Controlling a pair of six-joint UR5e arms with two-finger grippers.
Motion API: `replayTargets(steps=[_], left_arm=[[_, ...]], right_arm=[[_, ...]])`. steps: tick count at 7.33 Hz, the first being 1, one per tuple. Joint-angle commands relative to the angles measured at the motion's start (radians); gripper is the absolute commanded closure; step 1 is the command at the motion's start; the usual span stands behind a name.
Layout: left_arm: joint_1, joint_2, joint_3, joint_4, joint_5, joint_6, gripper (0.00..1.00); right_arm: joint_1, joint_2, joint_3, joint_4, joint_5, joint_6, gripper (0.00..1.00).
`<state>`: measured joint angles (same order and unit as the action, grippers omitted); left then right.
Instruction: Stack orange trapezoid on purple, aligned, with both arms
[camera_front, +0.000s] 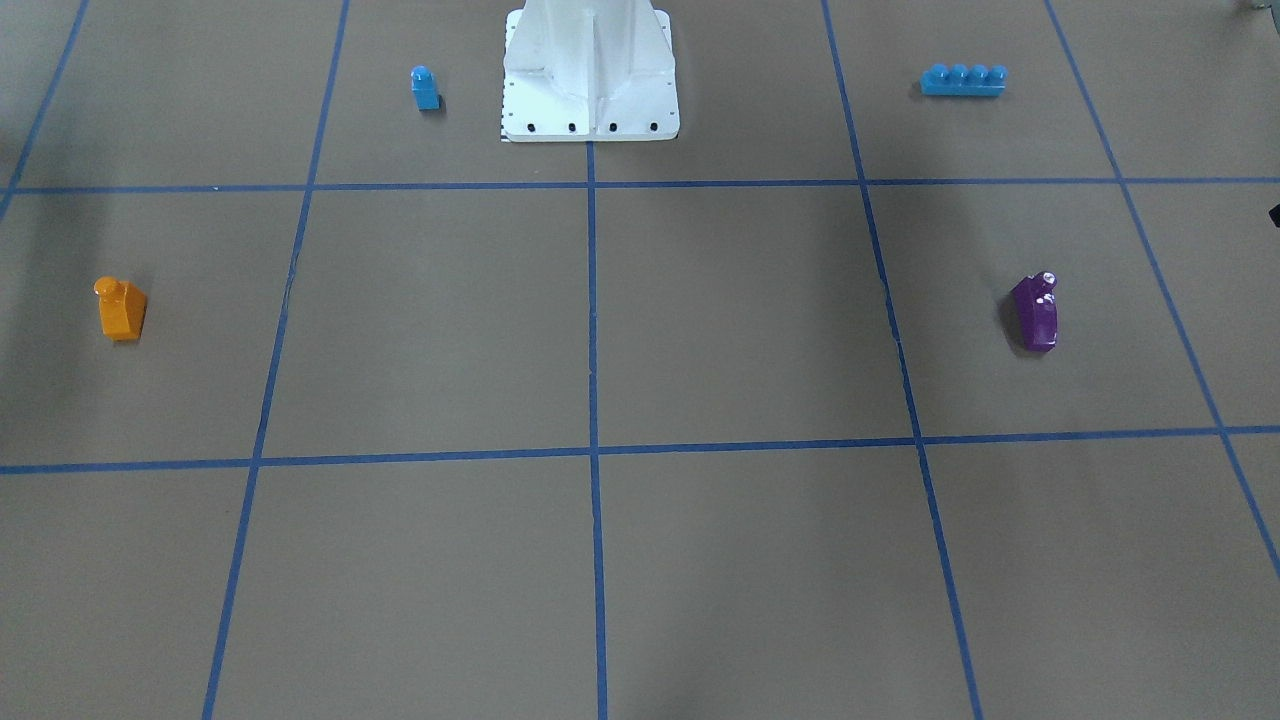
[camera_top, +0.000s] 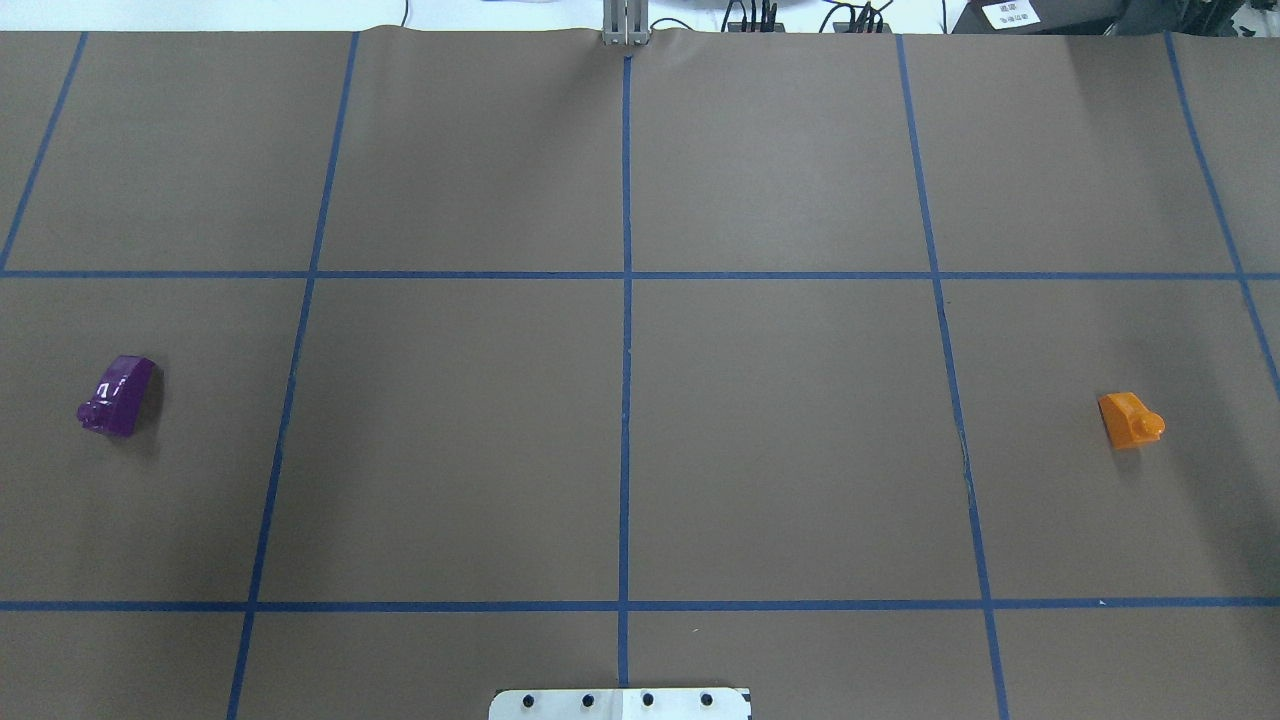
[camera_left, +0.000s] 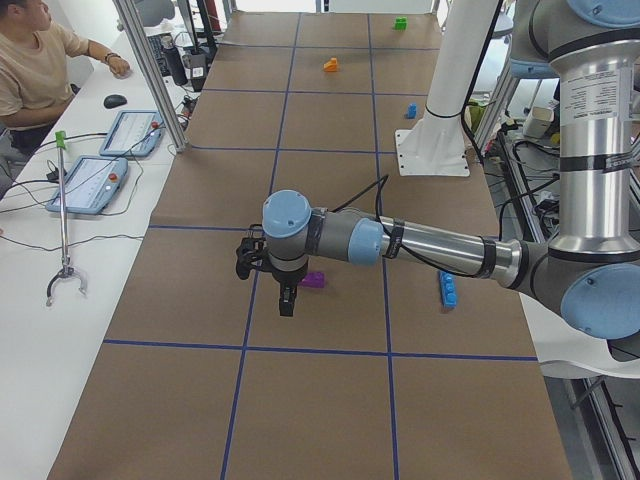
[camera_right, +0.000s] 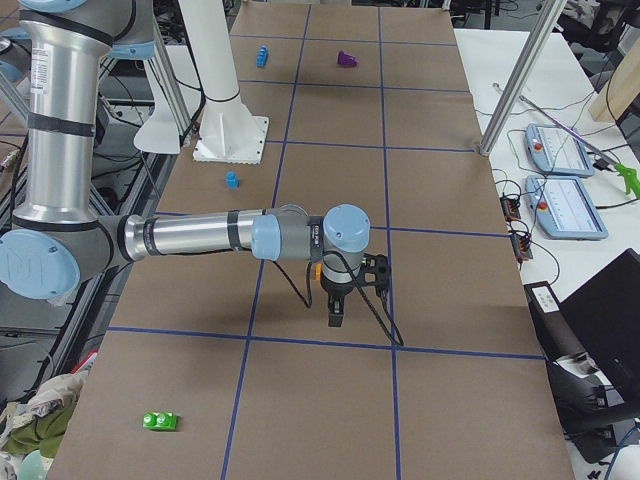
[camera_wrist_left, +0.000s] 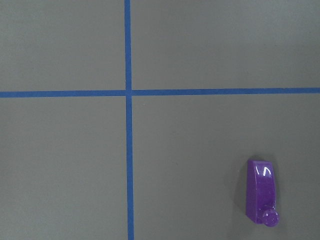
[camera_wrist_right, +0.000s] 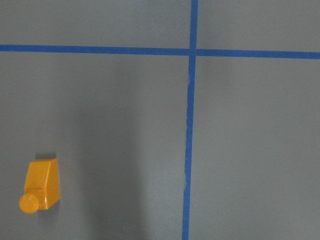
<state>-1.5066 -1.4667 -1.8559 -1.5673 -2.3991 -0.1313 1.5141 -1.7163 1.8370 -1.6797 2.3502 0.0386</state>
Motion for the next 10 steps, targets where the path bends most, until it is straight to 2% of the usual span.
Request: replayTargets(steps=[1,2,3,4,5,6,7,10], left_arm=[[0.04,0.002,0.001,-0.037,0.0,-0.011,0.0],[0.074,0.005,0.001,-0.04,0.005,-0.068,0.0],[0.16,0.002,-0.006,-0.099,0.006,-0.19,0.0],[0.28,0.002,0.001,-0.187,0.03,-0.347,0.0],[0.387,-0.003,0.013,-0.291,0.096,-0.487,0.0],[0.451,-0.007,0.044,-0.322,0.139,-0.505,0.0],[0.504,-0.035,0.067,-0.323,0.141,-0.546,0.0],[0.56,-0.043,0.135,-0.373,0.141,-0.551,0.0]], right_arm=[[0.0,0.0,0.001,0.0,0.001,0.006,0.0],[0.0,0.0,0.001,0.0,0.001,0.006,0.0],[0.0,-0.002,0.002,0.0,0.004,0.007,0.0],[-0.002,0.0,0.001,0.0,0.004,0.006,0.0],[-0.002,0.0,0.001,0.002,0.003,0.004,0.0],[-0.002,0.0,0.002,0.002,0.004,0.004,0.0],[-0.002,0.0,0.002,0.0,0.006,0.003,0.0],[-0.002,0.0,-0.004,0.0,0.008,0.0,0.0]])
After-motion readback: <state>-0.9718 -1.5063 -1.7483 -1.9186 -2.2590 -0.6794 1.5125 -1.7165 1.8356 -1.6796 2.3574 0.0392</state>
